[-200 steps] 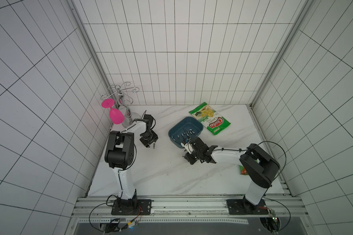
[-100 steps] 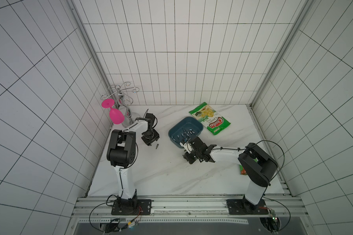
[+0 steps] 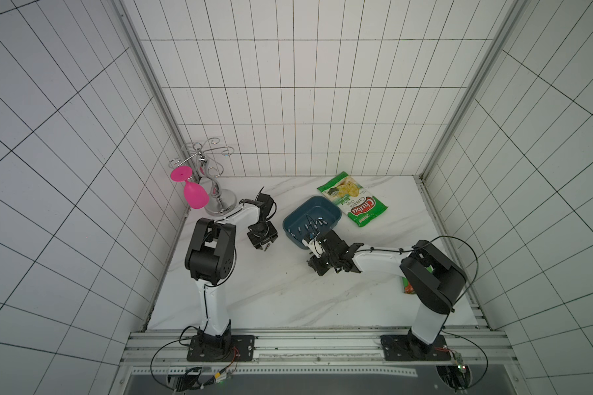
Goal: Put the bit on the desktop into the storage box
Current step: Pick up the screwdriver bit from the center of the board.
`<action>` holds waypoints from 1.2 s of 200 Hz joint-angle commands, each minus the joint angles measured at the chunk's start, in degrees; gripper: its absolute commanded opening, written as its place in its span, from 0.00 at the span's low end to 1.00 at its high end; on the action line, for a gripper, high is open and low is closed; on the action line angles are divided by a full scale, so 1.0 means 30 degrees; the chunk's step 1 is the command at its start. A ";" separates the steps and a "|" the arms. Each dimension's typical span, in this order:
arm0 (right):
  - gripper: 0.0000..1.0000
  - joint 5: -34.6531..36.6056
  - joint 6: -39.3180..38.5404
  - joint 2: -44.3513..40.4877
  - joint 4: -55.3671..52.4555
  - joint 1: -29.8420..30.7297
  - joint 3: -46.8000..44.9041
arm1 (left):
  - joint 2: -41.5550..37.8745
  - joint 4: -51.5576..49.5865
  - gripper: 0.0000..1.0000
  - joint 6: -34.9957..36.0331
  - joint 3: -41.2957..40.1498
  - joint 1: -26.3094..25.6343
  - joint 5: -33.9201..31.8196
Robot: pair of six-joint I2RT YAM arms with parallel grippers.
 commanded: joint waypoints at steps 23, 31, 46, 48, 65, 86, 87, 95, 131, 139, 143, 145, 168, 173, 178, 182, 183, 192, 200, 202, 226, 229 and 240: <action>0.22 -0.0001 0.0145 0.0976 -0.1509 0.0264 -0.0042 | -0.0100 -0.1047 0.54 0.0869 -0.0204 -0.0471 -0.0808; 0.22 -0.0009 0.0159 0.1017 -0.1495 0.0286 -0.0014 | 0.0039 -0.1287 0.53 0.1004 -0.0104 -0.0500 -0.1033; 0.21 -0.0082 0.0209 0.1077 -0.1494 0.0281 0.0017 | 0.0418 -0.1698 0.52 0.1142 0.0062 -0.0530 -0.1352; 0.21 -0.0088 0.0205 0.1078 -0.1507 0.0284 0.0031 | 0.0419 -0.1691 0.52 0.1157 0.0069 -0.0530 -0.1401; 0.21 -0.0071 0.0229 0.1064 -0.1512 0.0287 -0.0005 | 0.0405 -0.1611 0.51 0.1097 -0.0116 -0.0531 -0.1597; 0.20 -0.0057 0.0210 0.0995 -0.1526 0.0287 -0.0097 | 0.0415 -0.1586 0.50 0.1112 -0.0068 -0.0530 -0.1782; 0.20 -0.0059 0.0221 0.0993 -0.1534 0.0286 -0.0099 | 0.0412 -0.1594 0.50 0.1103 -0.0057 -0.0530 -0.1790; 0.20 -0.0060 0.0211 0.0990 -0.1517 0.0286 -0.0130 | 0.0505 -0.1655 0.50 0.1152 0.0026 -0.0530 -0.1931; 0.20 -0.0060 0.0203 0.0881 -0.1594 0.0288 -0.0284 | 0.0897 -0.1718 0.50 0.1322 0.0392 -0.0245 -0.2120; 0.20 -0.0059 0.0203 0.0874 -0.1596 0.0309 -0.0305 | 0.0974 -0.1689 0.50 0.1368 0.0515 -0.0165 -0.2145; 0.20 -0.0060 0.0211 0.0854 -0.1598 0.0311 -0.0333 | 0.1039 -0.1689 0.50 0.1391 0.0558 -0.0110 -0.2123; 0.20 -0.0038 0.0190 0.0847 -0.1599 0.0292 -0.0334 | 0.1073 -0.1689 0.49 0.1425 0.0581 -0.0095 -0.2106; 0.19 -0.0031 0.0116 0.0844 -0.1694 0.0297 -0.0335 | 0.1344 -0.1785 0.48 0.1634 0.0877 0.0222 -0.2061; 0.19 -0.0031 0.0101 0.0844 -0.1711 0.0302 -0.0335 | 0.1379 -0.1803 0.47 0.1704 0.0916 0.0300 -0.2057; 0.19 -0.0031 0.0087 0.0844 -0.1745 0.0302 -0.0335 | 0.1408 -0.1806 0.47 0.1736 0.0971 0.0369 -0.2083; 0.19 -0.0031 0.0101 0.0859 -0.1742 0.0288 -0.0313 | 0.1439 -0.1806 0.46 0.1813 0.1001 0.0403 -0.2068; 0.19 -0.0031 0.0093 0.0866 -0.1744 0.0287 -0.0309 | 0.1452 -0.1806 0.46 0.1805 0.1004 0.0420 -0.2064; 0.19 -0.0031 0.0101 0.0885 -0.1759 0.0304 -0.0306 | 0.1508 -0.1817 0.44 0.1864 0.1065 0.0517 -0.2090; 0.19 -0.0060 0.0110 0.0925 -0.1740 0.0295 -0.0277 | 0.1527 -0.1806 0.43 0.1941 0.1121 0.0596 -0.2040; 0.19 -0.0060 0.0114 0.0931 -0.1745 0.0303 -0.0276 | 0.1554 -0.1806 0.43 0.1965 0.1139 0.0609 -0.2034; 0.18 -0.0089 0.0097 0.1049 -0.1801 0.0291 -0.0196 | 0.1692 -0.1835 0.37 0.2088 0.1277 0.0671 -0.2004; 0.18 -0.0090 0.0087 0.1071 -0.1804 0.0286 -0.0182 | 0.1728 -0.1835 0.36 0.2090 0.1280 0.0668 -0.2003; 0.18 -0.0119 0.0086 0.1144 -0.1809 0.0308 -0.0132 | 0.1756 -0.1807 0.33 0.2090 0.1277 0.0670 -0.2002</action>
